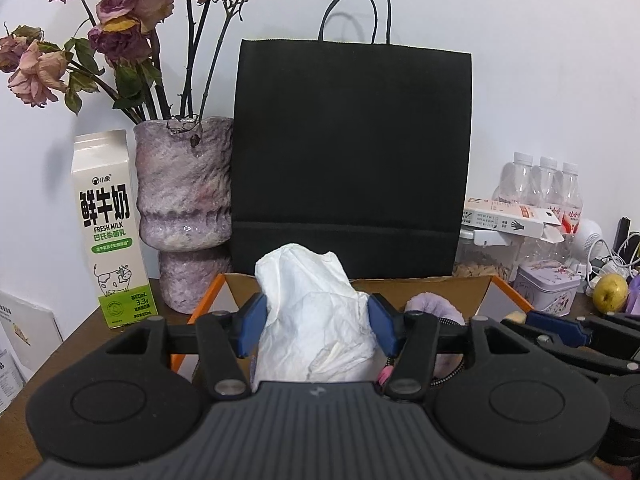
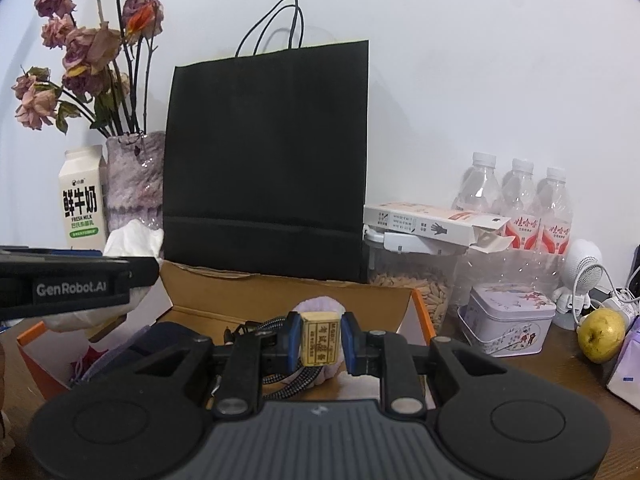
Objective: Organize objects
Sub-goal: 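Lower the tissue and gold block into the box and open both grippers, then withdraw both open grippers toward the iridescent bag and white cap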
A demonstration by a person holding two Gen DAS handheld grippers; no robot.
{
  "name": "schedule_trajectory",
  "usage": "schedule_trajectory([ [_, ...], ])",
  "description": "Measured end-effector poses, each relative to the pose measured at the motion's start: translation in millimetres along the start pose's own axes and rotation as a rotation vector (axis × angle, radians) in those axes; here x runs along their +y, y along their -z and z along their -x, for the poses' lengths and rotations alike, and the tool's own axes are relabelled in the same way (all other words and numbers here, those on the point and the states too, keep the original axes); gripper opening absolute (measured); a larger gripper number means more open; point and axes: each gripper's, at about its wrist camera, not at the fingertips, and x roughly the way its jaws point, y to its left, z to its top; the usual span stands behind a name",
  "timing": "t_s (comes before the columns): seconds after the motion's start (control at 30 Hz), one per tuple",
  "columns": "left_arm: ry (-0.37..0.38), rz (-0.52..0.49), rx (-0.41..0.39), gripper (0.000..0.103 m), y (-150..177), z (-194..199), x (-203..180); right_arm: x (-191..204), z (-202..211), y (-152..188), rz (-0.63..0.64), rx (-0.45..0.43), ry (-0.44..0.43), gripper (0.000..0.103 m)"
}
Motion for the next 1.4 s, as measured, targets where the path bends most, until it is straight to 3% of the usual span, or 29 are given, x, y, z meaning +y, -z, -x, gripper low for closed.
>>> schedule_trajectory([
  [0.07, -0.003, 0.005, -0.007, 0.07, 0, 1, 1, 1, -1, 2, 0.008, 0.006, 0.013, 0.024],
  [0.1, -0.006, 0.009, -0.01, 0.077, 0, 1, 2, 1, -1, 2, 0.01, 0.008, 0.015, 0.033],
  [0.17, -0.011, 0.02, -0.015, 0.09, 1, 1, 3, 0, -1, 3, 0.005, 0.008, 0.015, 0.057],
  [0.2, -0.017, 0.027, -0.019, 0.103, 1, 1, 4, -1, 0, 3, 0.001, 0.003, 0.021, 0.08],
  [0.23, -0.026, 0.037, -0.035, 0.103, 2, 3, 5, 0, 1, 4, -0.001, -0.008, 0.029, 0.098],
  [0.27, -0.031, 0.042, -0.04, 0.103, 2, 3, 6, 0, 3, 4, -0.002, -0.024, 0.035, 0.103],
  [0.87, -0.045, 0.051, -0.034, 0.103, 1, 6, 9, -1, 10, 2, -0.015, -0.039, 0.031, 0.103],
  [1.4, -0.036, 0.054, -0.047, 0.103, 8, 39, 17, 7, 38, 3, -0.005, -0.053, 0.009, 0.103],
])
